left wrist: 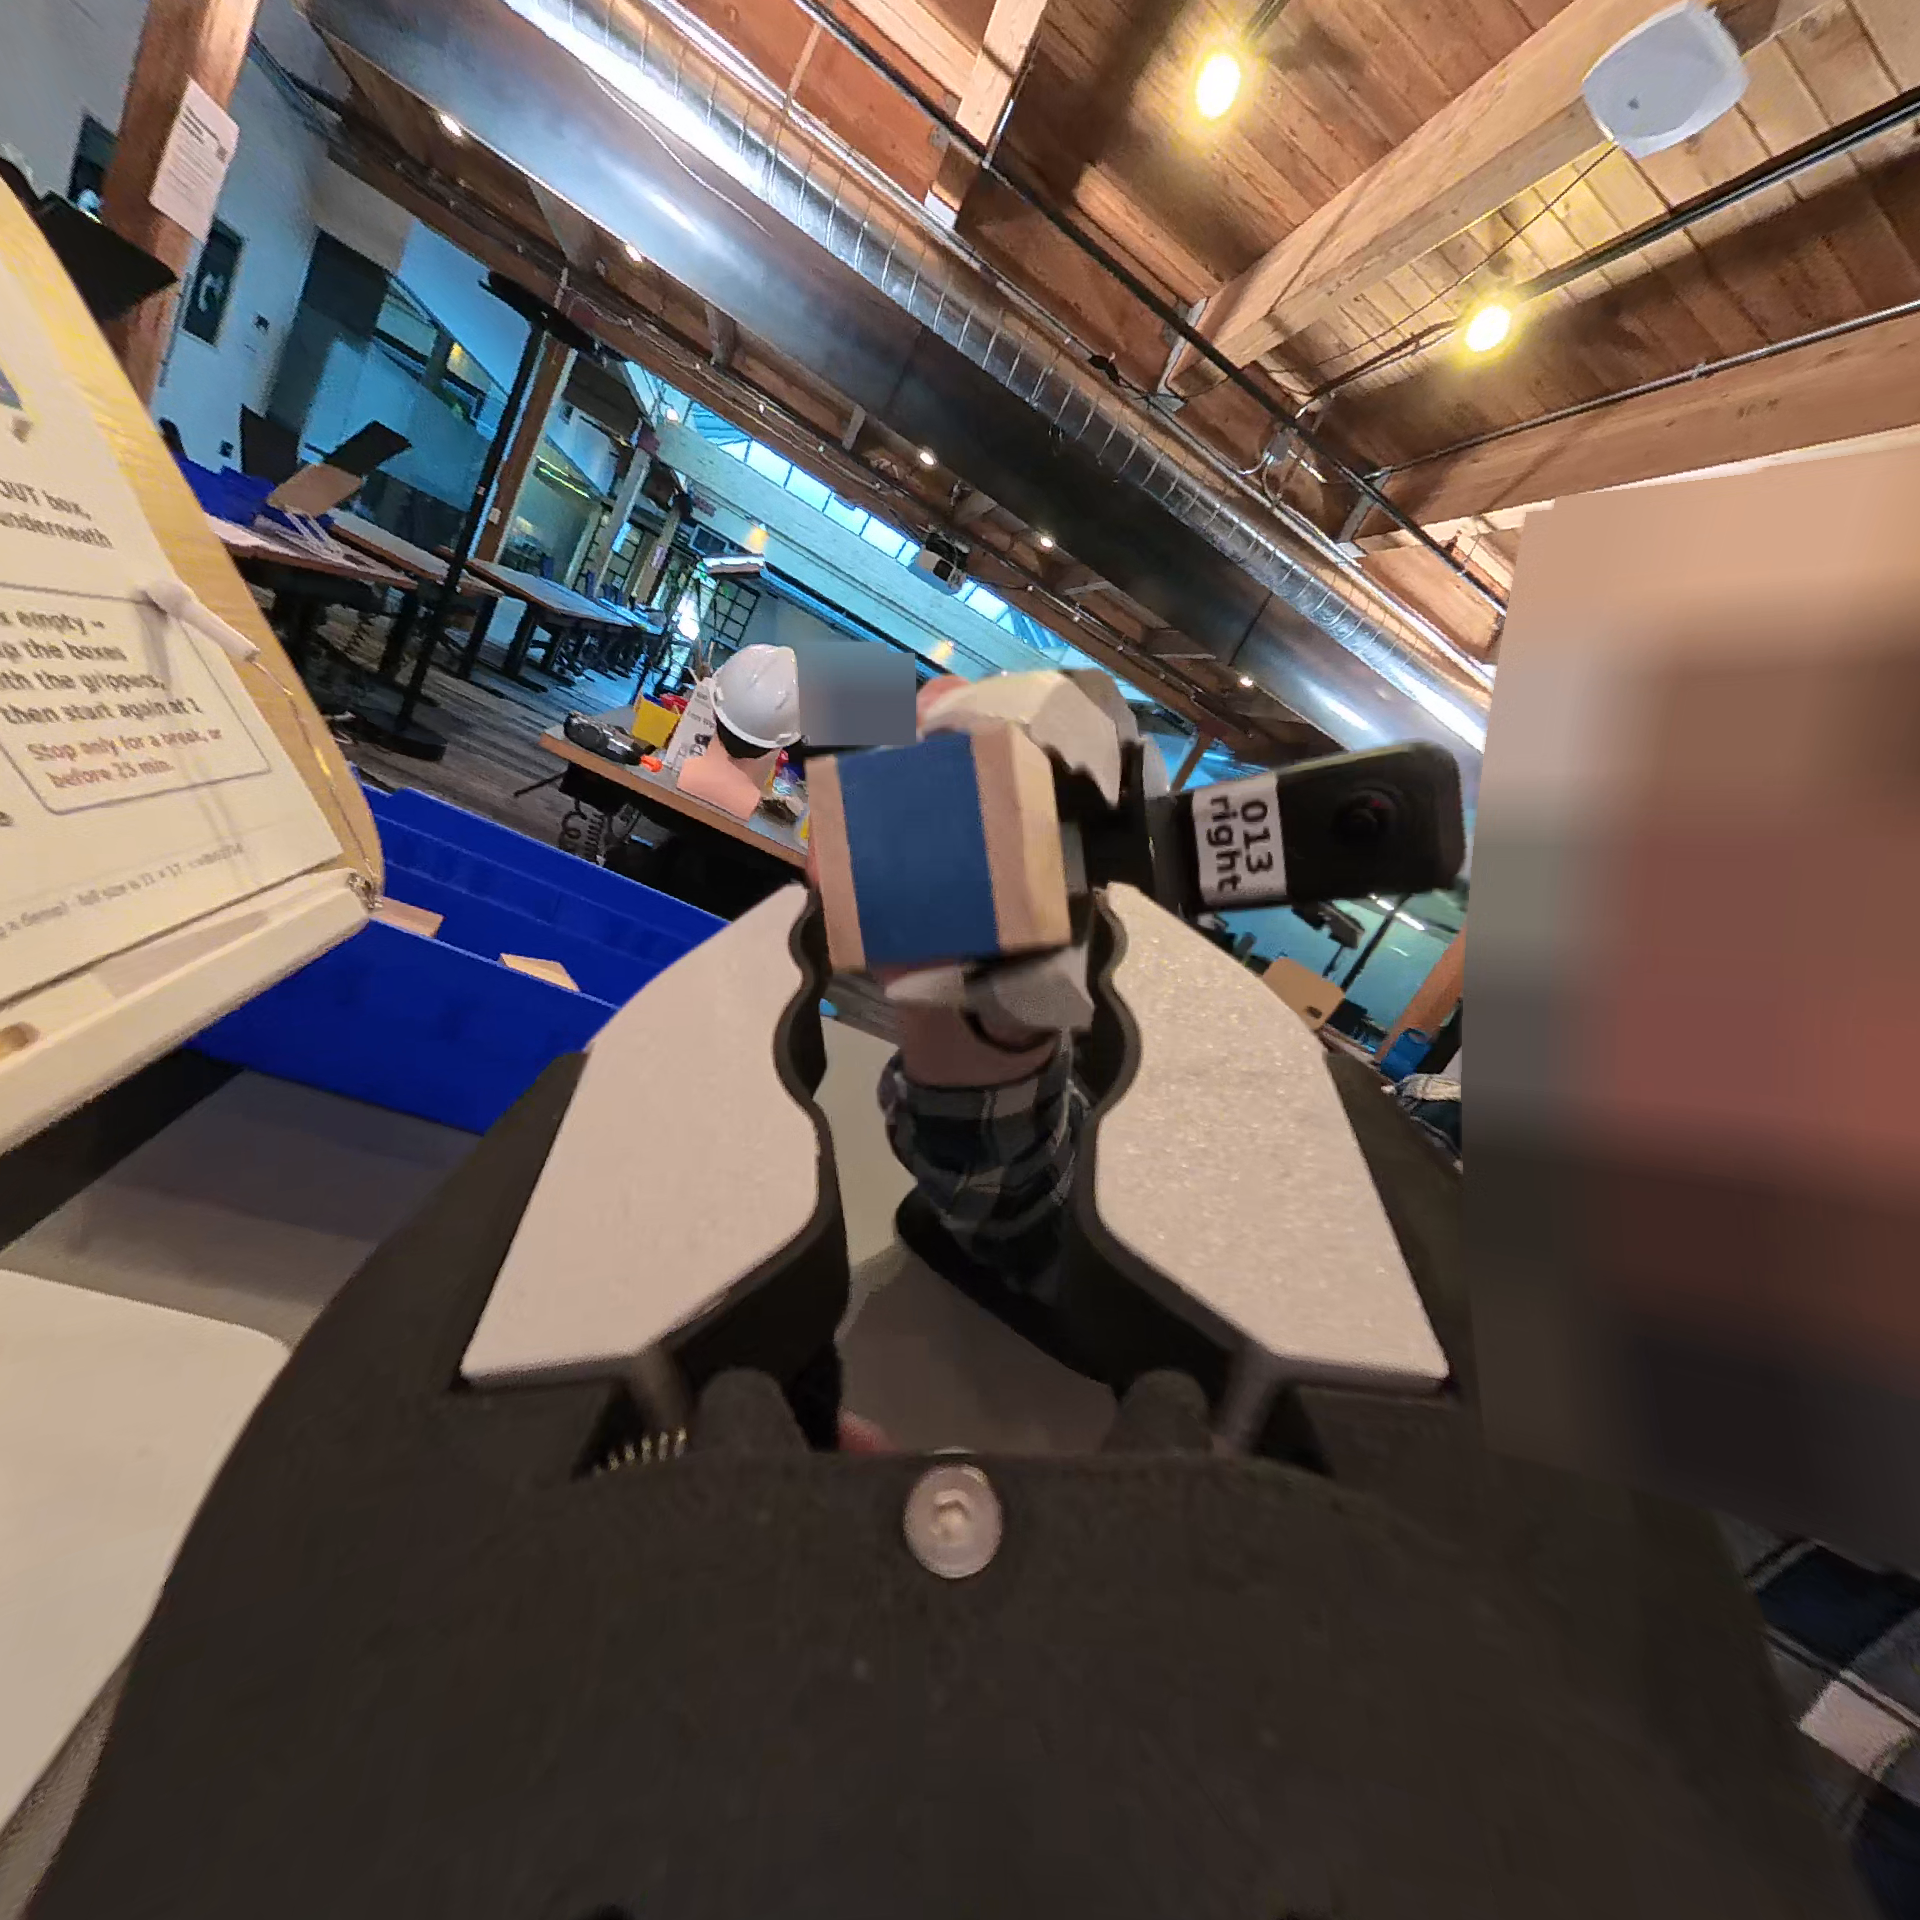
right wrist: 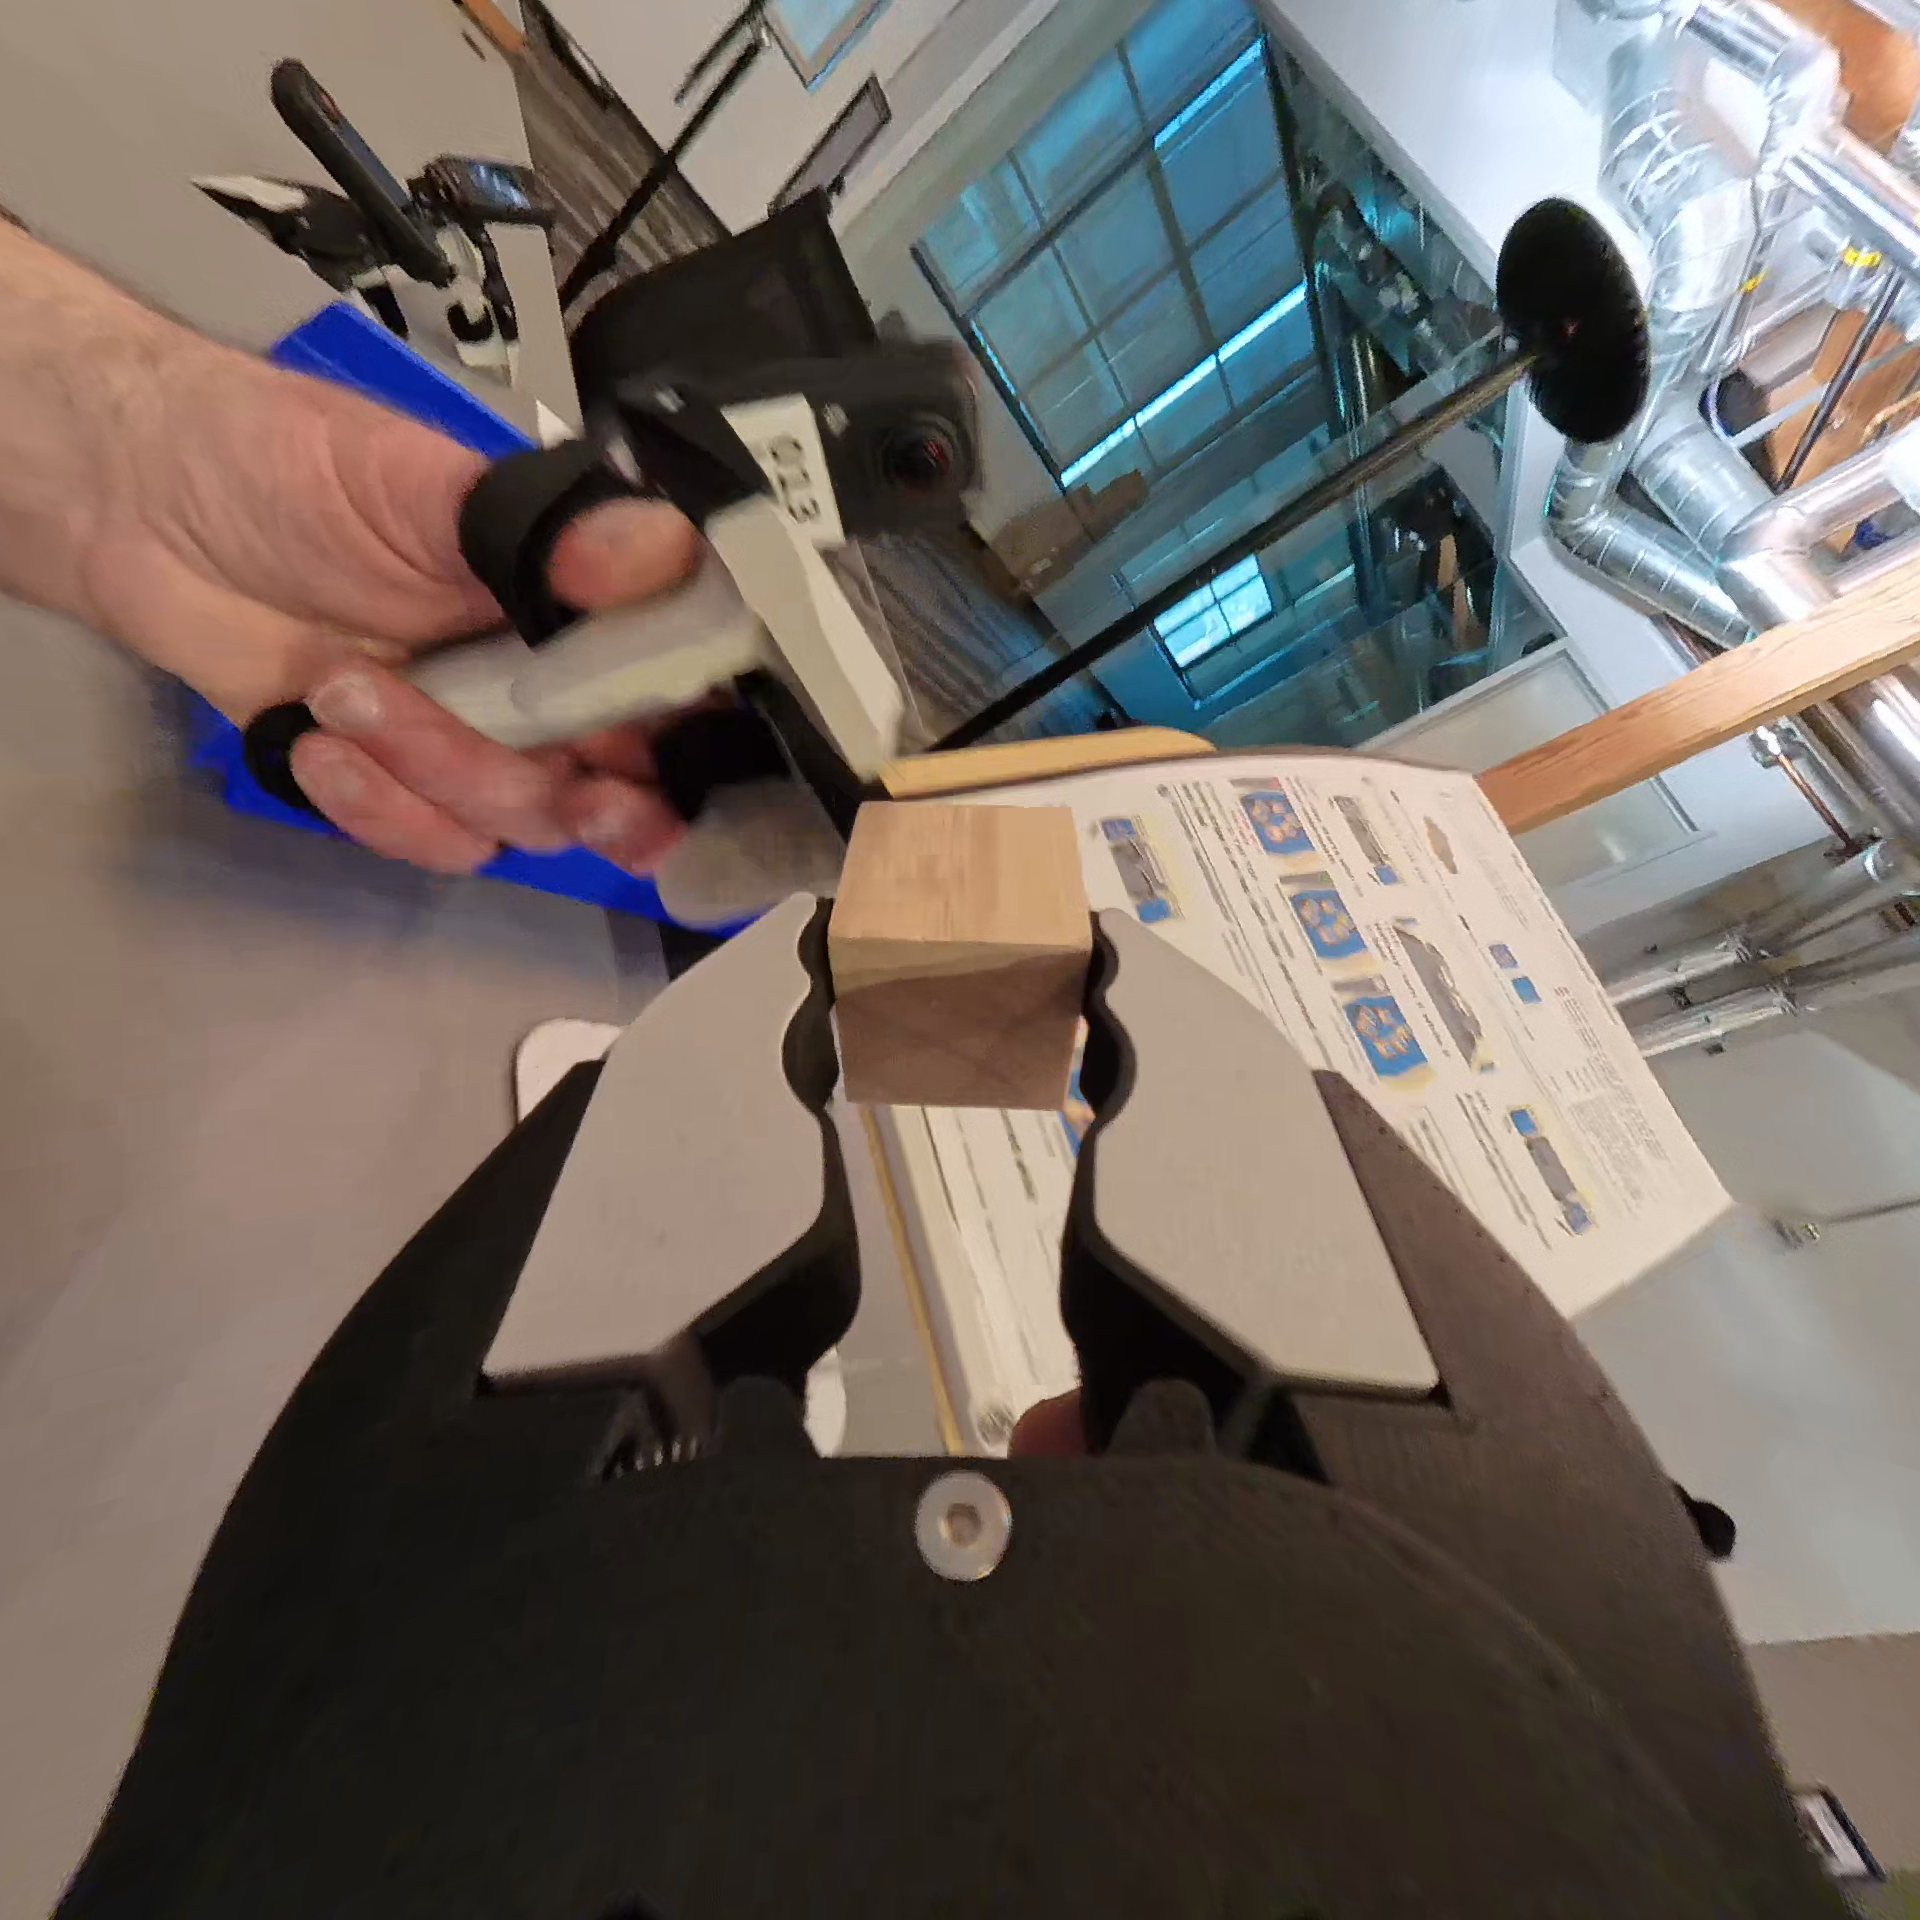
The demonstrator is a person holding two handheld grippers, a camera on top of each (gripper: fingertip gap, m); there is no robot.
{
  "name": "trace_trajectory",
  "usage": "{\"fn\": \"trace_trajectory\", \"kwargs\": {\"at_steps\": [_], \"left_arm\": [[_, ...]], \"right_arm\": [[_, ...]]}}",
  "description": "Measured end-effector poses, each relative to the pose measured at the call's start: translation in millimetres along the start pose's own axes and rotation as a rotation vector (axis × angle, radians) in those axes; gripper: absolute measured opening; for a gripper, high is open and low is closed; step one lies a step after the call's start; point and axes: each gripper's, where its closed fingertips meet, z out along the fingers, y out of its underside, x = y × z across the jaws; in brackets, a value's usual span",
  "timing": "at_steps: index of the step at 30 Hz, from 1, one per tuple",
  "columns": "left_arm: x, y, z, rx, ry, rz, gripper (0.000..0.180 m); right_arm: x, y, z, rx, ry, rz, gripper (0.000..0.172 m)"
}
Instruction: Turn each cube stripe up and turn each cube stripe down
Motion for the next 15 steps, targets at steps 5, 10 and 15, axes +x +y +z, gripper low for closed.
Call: {"fn": "trace_trajectory", "kwargs": {"at_steps": [5, 10, 15], "left_arm": [[-8, -13, -17, -0.044, -0.140, 0.110, 0.041], [-13, -14, -22, -0.078, -0.182, 0.110, 0.038], [-16, -13, -24, -0.091, -0.199, 0.107, 0.035]], "right_arm": [[43, 81, -55, -0.323, -0.127, 0.059, 0.045], [21, 213, -146, -0.806, -0.403, 0.238, 0.046], [-32, 288, -194, -1.114, -0.648, 0.462, 0.046]]}}
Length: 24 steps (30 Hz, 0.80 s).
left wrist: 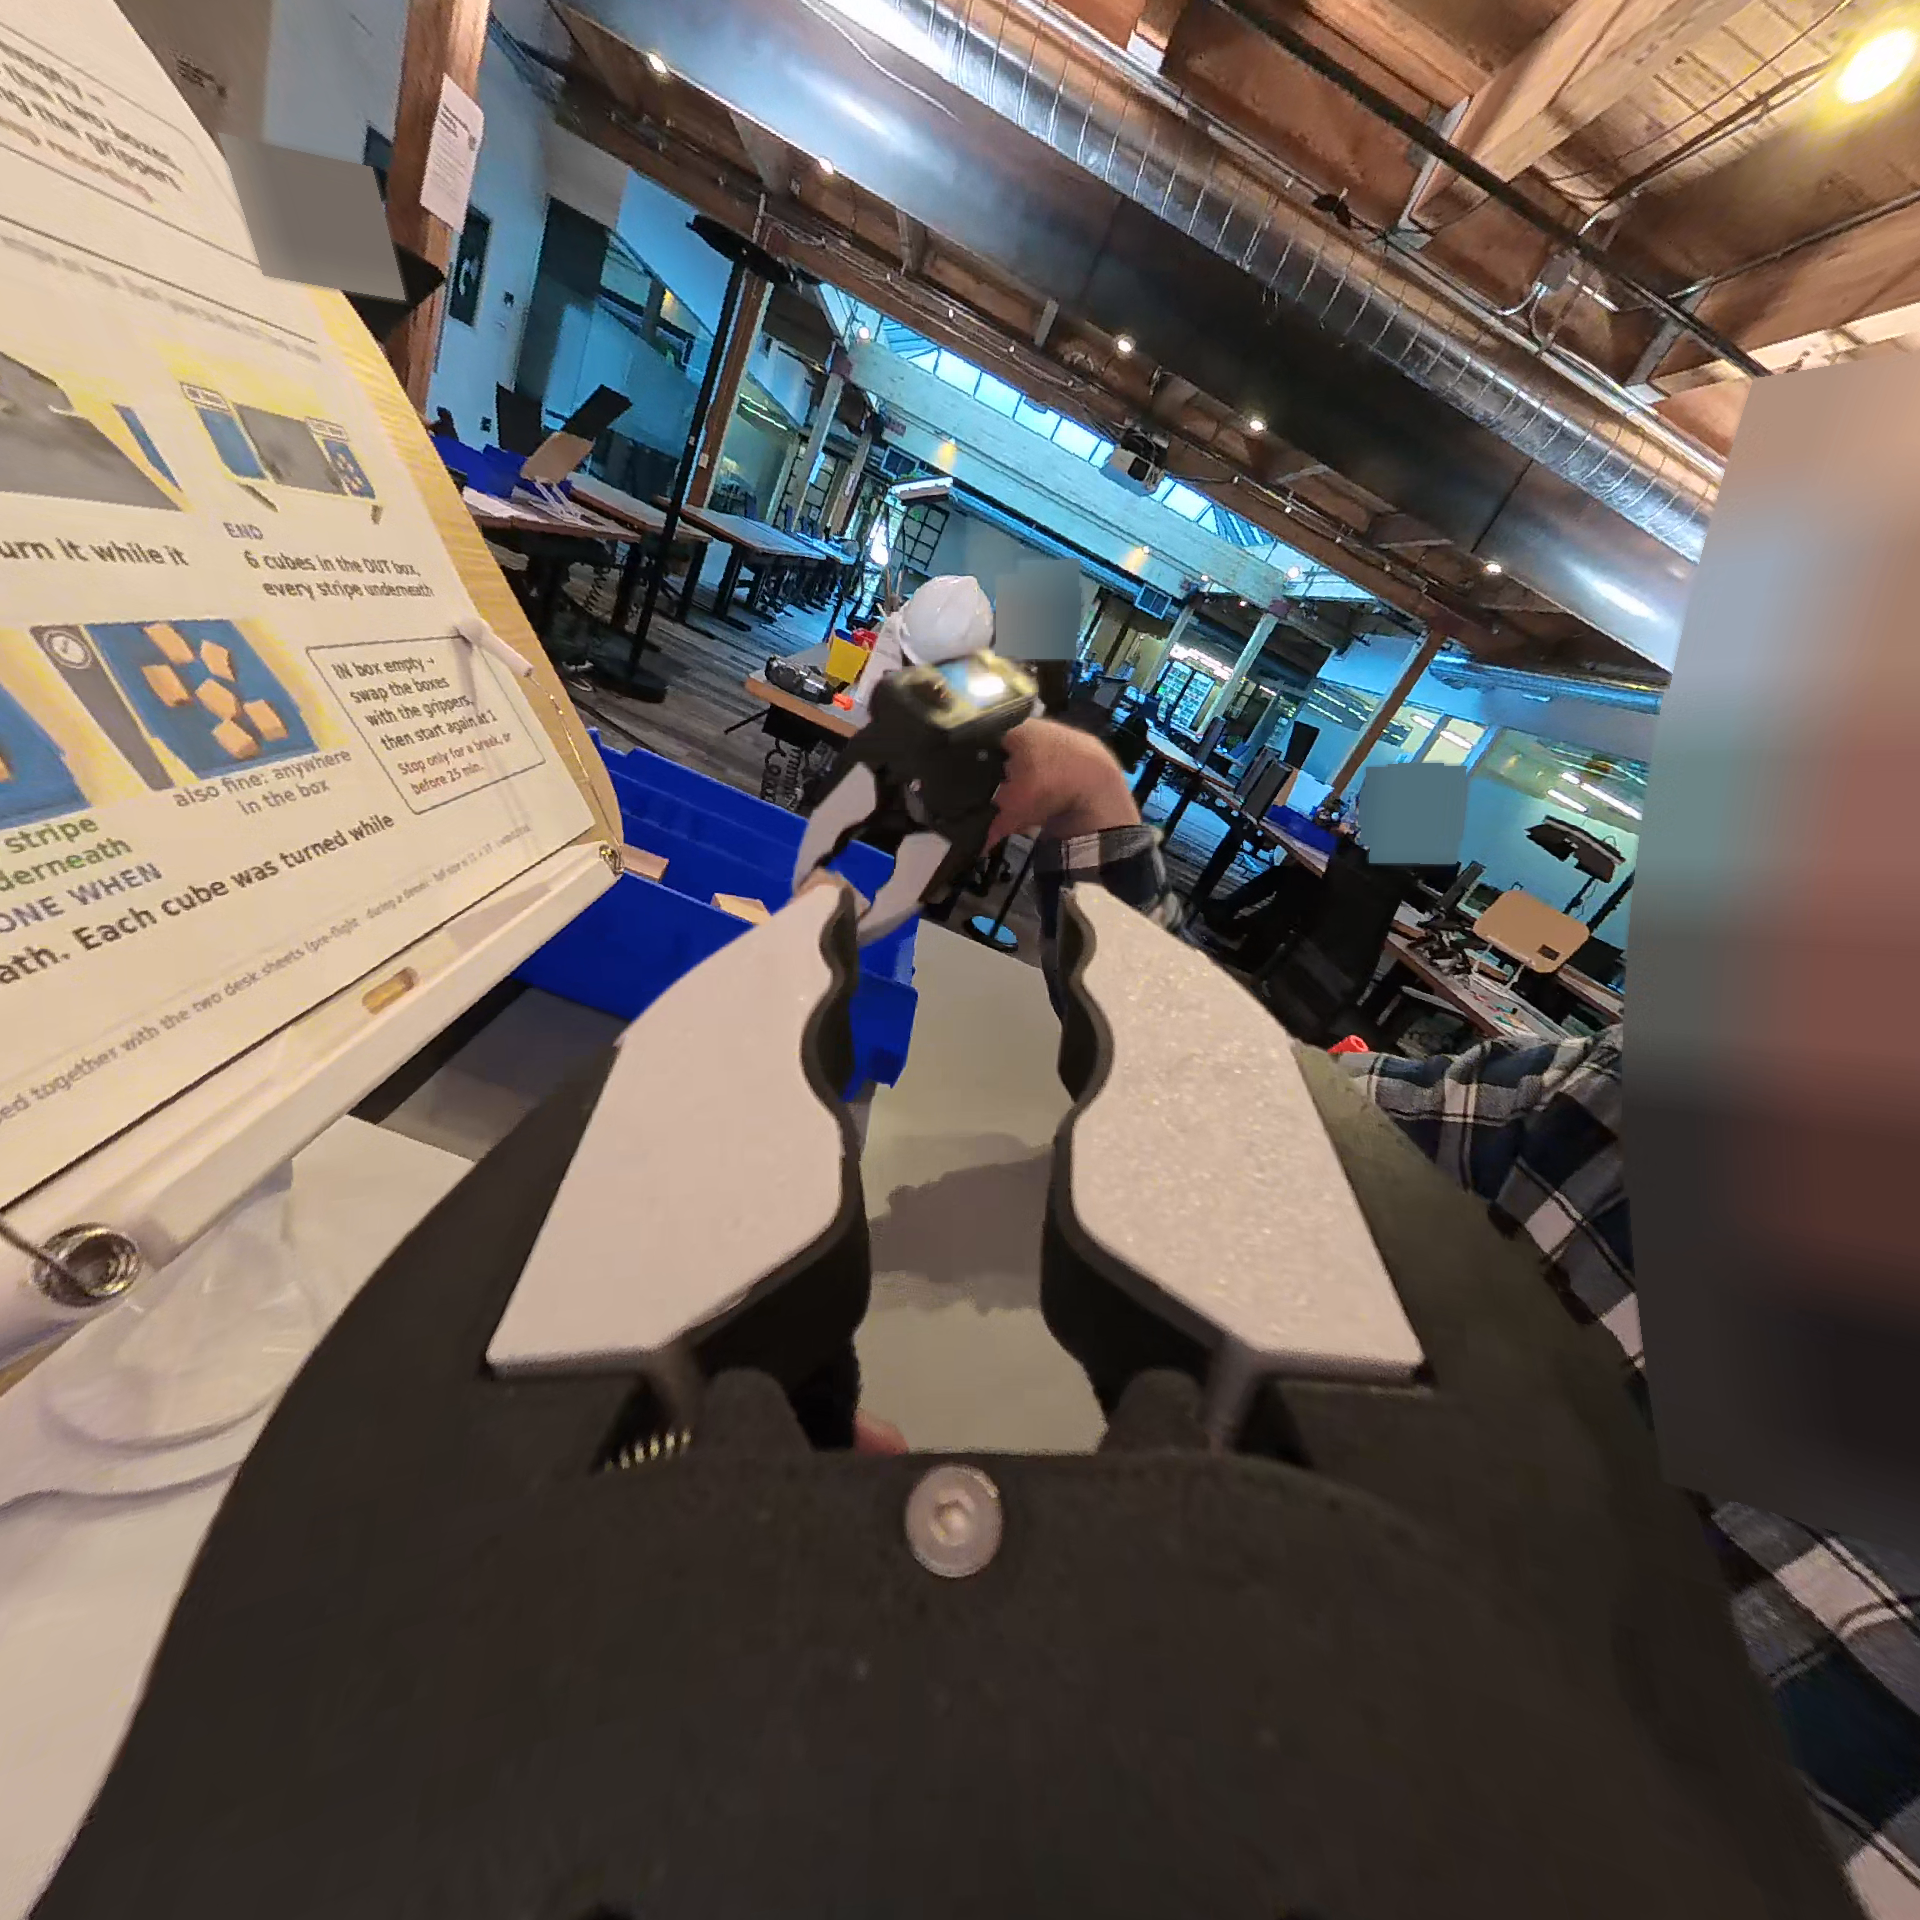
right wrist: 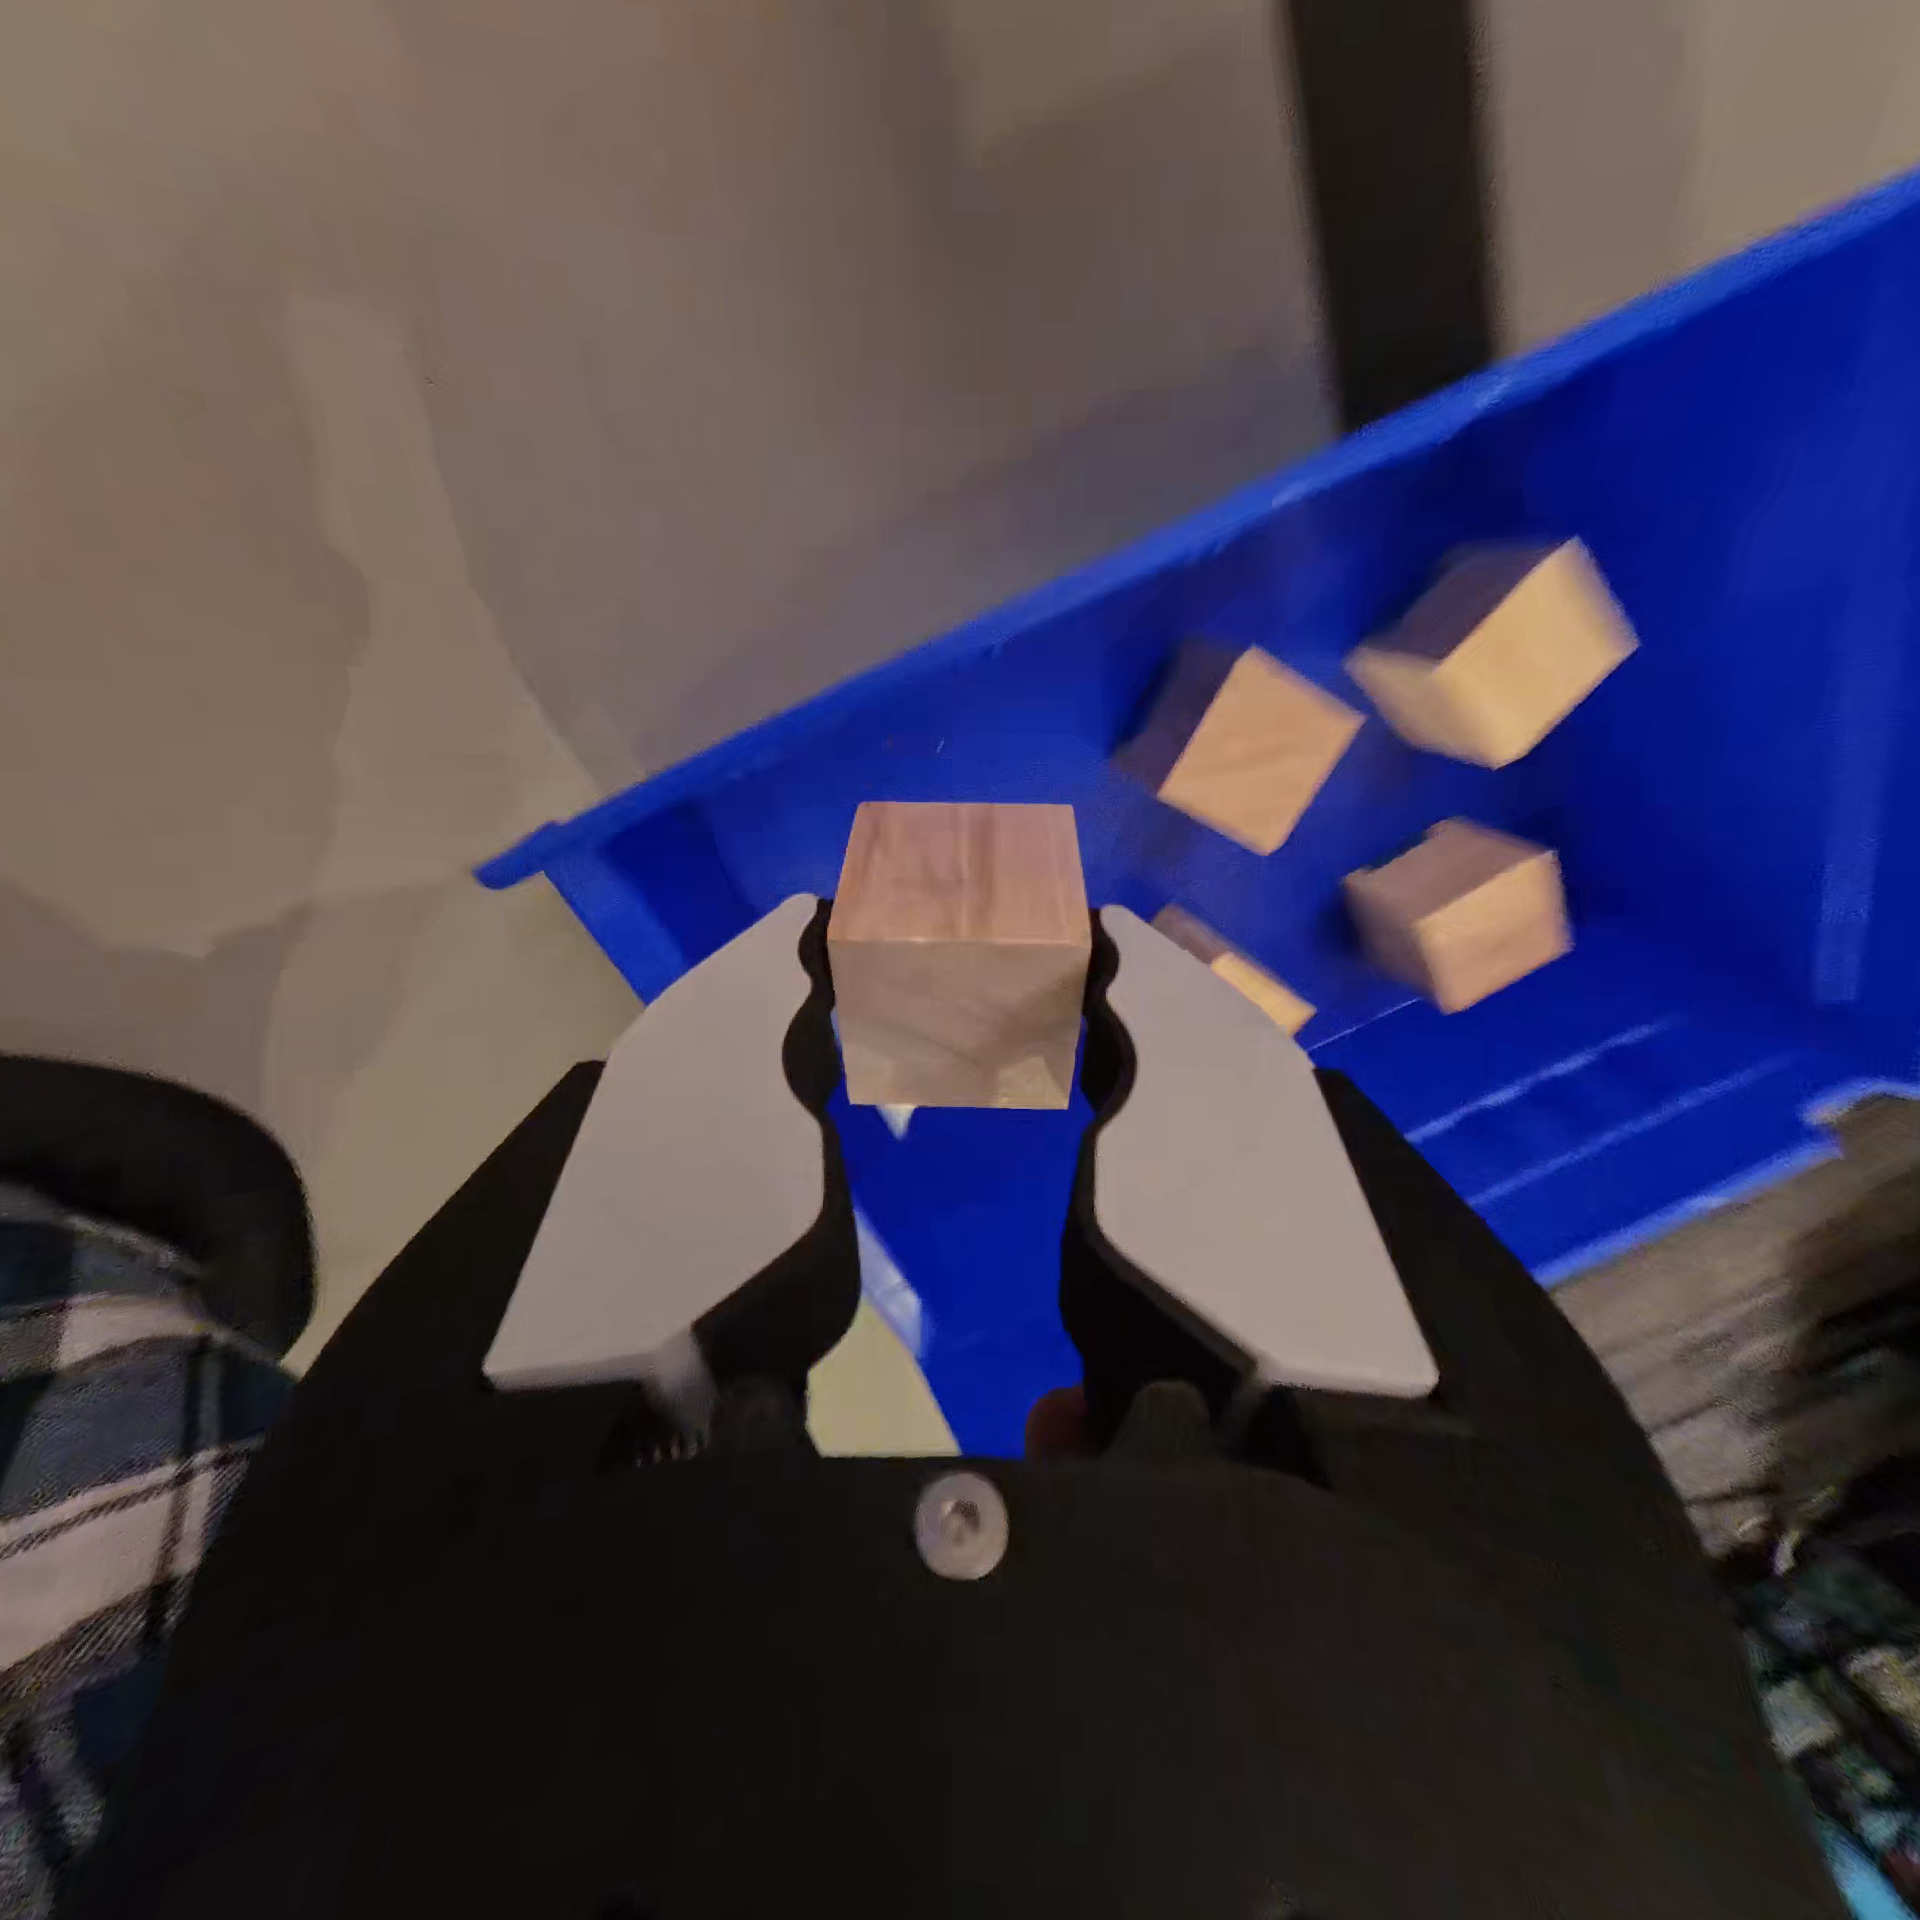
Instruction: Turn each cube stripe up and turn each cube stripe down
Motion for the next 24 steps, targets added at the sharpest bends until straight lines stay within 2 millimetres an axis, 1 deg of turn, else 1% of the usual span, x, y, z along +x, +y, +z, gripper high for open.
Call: {"fn": "trace_trajectory", "kwargs": {"at_steps": [2, 5, 7, 8, 9, 11, 13, 15, 16, 18, 20, 22, 24], "left_arm": [[-2, 0, -1, -0.013, -0.008, 0.003, 0.035], [-4, -4, -7, -0.005, -0.029, 0.014, 0.035], [-6, -7, -11, -0.007, -0.047, 0.026, 0.035], [-7, -8, -13, -0.007, -0.060, 0.033, 0.035], [-8, -10, -15, -0.012, -0.070, 0.041, 0.036], [-14, -12, -23, -0.036, -0.120, 0.071, 0.038], [-25, -17, -36, -0.071, -0.219, 0.139, 0.041], [-44, -22, -58, -0.146, -0.387, 0.233, 0.048], [-55, -26, -74, -0.175, -0.476, 0.280, 0.049], [-80, -38, -112, -0.209, -0.689, 0.363, 0.050], [-104, -44, -151, -0.249, -0.855, 0.381, 0.050], [-130, -41, -189, -0.305, -1.008, 0.365, 0.052], [-158, -27, -221, -0.401, -1.131, 0.336, 0.056]], "right_arm": [[-3, 18, 27, -0.124, -0.079, 0.040, 0.046], [-5, 30, 61, -0.221, -0.174, 0.076, 0.046], [-8, 38, 77, -0.295, -0.227, 0.120, 0.046], [-8, 40, 81, -0.333, -0.246, 0.162, 0.049], [-10, 39, 80, -0.345, -0.260, 0.186, 0.051], [-11, 28, 68, -0.275, -0.254, 0.173, 0.054], [-7, 19, 49, -0.208, -0.202, 0.181, 0.069], [-2, 11, 31, -0.147, -0.136, 0.174, 0.064], [0, 7, 24, -0.123, -0.109, 0.169, 0.063], [1, 0, 15, -0.095, -0.074, 0.153, 0.061], [6, -6, 13, -0.088, -0.022, 0.125, 0.066], [5, -10, 14, -0.101, -0.009, 0.110, 0.068], [3, -12, 15, -0.123, 0.005, 0.081, 0.063]]}}
